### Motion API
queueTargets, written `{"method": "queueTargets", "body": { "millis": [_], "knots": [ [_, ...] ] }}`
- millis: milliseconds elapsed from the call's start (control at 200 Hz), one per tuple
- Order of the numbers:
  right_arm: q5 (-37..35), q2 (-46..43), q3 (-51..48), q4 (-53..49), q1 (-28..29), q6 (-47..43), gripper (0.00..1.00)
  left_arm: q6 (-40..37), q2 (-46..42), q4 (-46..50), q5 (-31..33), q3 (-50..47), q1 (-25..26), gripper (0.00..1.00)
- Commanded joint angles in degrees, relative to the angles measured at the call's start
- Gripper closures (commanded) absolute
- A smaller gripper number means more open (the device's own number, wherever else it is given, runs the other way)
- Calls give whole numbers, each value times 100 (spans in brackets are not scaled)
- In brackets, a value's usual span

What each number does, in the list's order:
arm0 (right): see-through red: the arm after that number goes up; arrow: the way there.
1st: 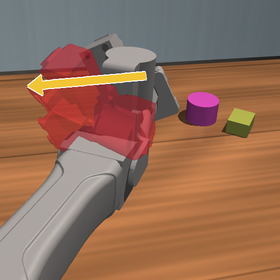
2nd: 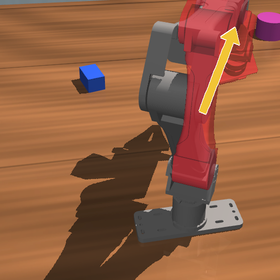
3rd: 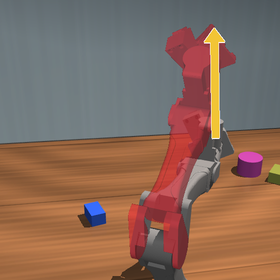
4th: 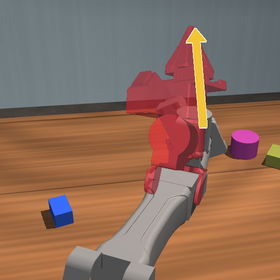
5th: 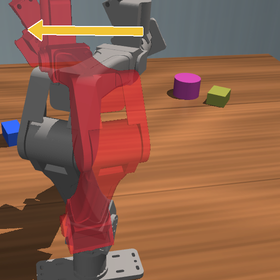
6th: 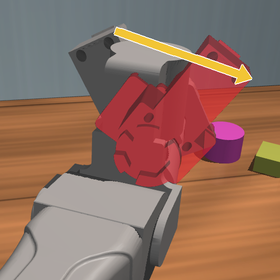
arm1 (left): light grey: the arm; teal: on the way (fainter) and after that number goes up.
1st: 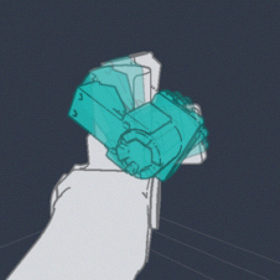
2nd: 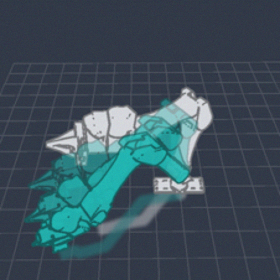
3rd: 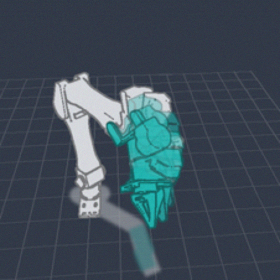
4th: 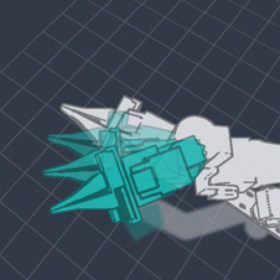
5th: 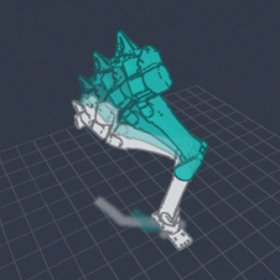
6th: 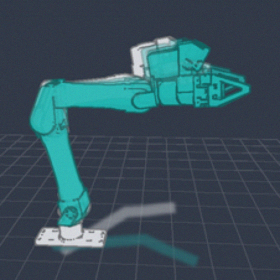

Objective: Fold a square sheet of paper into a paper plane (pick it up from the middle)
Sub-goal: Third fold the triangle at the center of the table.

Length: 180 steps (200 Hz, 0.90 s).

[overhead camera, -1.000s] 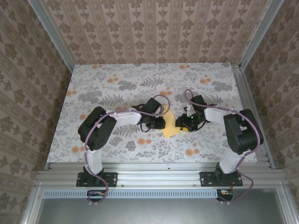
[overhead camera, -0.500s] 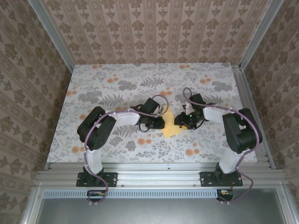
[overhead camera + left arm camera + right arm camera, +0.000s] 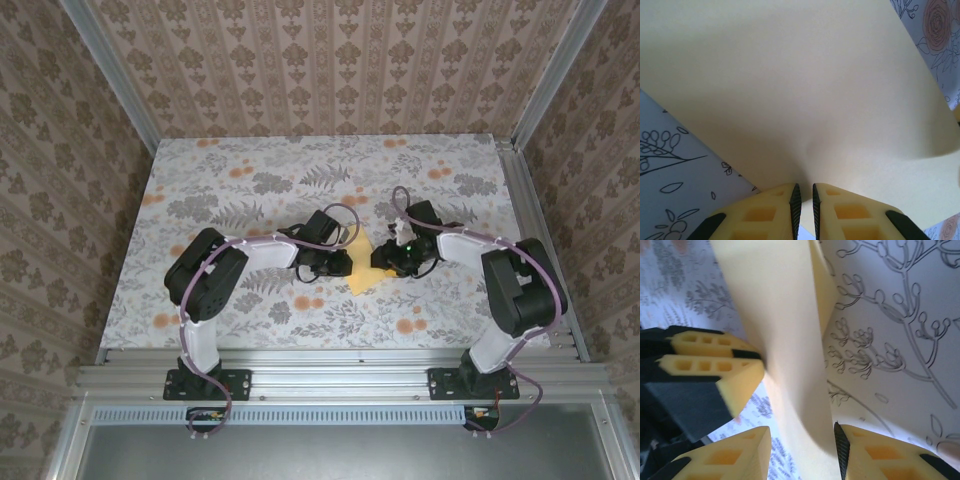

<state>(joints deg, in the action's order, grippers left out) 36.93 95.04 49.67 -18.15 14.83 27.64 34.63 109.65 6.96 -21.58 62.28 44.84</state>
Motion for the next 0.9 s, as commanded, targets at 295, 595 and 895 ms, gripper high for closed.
{"method": "queueTargets", "body": {
  "millis": [295,595,895],
  "knots": [
    [514,-451,-159,-174,-156,259,71,-202,180,365,69,-99,-63,80],
    [753,-206,-149,194,-154,476,90,-203,206,367,14,-59,-60,80],
    [1027,76,-60,700,-93,834,96,-168,242,276,-74,-46,-56,80]
  ]
}}
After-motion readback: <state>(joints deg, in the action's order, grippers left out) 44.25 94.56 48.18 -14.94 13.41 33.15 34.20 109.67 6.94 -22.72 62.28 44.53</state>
